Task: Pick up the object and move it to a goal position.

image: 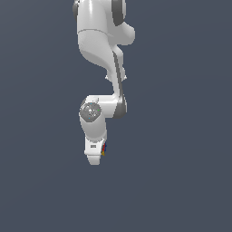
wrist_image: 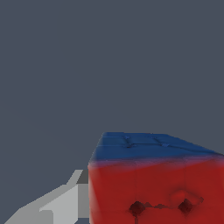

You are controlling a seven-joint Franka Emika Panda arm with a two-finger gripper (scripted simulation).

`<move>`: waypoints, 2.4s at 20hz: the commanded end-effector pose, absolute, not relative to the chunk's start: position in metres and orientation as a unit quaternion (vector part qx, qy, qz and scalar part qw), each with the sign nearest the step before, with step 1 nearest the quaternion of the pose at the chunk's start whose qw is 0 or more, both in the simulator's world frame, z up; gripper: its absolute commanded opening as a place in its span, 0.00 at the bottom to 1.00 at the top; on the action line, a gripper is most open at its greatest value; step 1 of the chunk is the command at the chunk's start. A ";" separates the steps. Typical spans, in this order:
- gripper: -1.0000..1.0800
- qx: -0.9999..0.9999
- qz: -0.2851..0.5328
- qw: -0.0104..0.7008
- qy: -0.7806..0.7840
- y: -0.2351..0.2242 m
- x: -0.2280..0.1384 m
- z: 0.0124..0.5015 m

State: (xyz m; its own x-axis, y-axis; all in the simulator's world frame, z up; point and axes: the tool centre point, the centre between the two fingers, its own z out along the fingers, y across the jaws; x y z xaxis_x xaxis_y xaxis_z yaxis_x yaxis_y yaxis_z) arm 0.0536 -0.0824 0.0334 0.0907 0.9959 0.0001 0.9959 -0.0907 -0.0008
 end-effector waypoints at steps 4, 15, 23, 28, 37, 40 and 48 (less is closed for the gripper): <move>0.00 -0.739 0.000 0.000 -0.674 -0.083 0.054 0.033; 0.00 -0.738 0.000 0.000 -0.674 -0.061 0.059 0.035; 0.00 -0.739 0.000 0.000 -0.674 0.009 0.077 0.042; 0.00 -0.739 0.000 0.000 -0.674 0.062 0.092 0.047; 0.00 -0.739 0.000 0.000 -0.674 0.146 0.116 0.055; 0.00 -0.739 0.000 0.000 -0.674 0.167 0.123 0.057; 0.00 -0.739 0.000 0.000 -0.674 0.203 0.135 0.060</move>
